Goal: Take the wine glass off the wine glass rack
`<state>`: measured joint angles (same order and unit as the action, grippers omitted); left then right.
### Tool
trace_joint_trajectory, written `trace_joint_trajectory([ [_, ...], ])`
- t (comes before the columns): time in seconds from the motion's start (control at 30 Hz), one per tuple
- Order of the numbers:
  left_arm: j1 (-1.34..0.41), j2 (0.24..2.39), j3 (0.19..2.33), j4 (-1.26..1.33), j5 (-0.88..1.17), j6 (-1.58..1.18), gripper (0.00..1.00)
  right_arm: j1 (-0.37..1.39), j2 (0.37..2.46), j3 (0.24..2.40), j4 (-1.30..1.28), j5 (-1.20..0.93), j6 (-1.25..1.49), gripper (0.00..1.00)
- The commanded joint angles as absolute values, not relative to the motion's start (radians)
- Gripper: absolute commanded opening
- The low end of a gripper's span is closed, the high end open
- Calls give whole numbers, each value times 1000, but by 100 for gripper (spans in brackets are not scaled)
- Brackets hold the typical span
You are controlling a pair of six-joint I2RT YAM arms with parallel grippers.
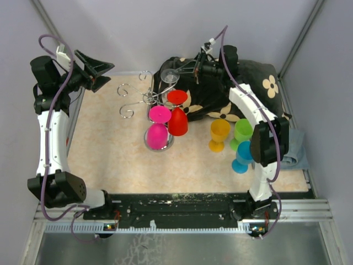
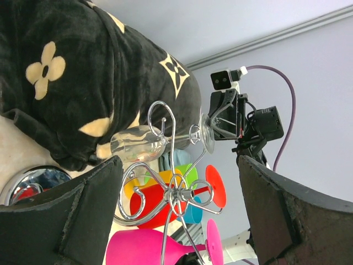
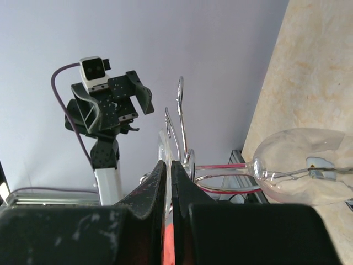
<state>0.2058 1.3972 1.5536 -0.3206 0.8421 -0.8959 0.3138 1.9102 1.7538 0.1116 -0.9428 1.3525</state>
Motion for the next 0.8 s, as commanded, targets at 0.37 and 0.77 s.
trace_joint_trajectory([
  [0.37,213,1402,1579,-308,839,-879,90,281,1833,1785,128,-935,1318,0],
  [0.77,213,1401,1576,-310,838,-878,90,280,1795,1746,126,-943,1318,0],
])
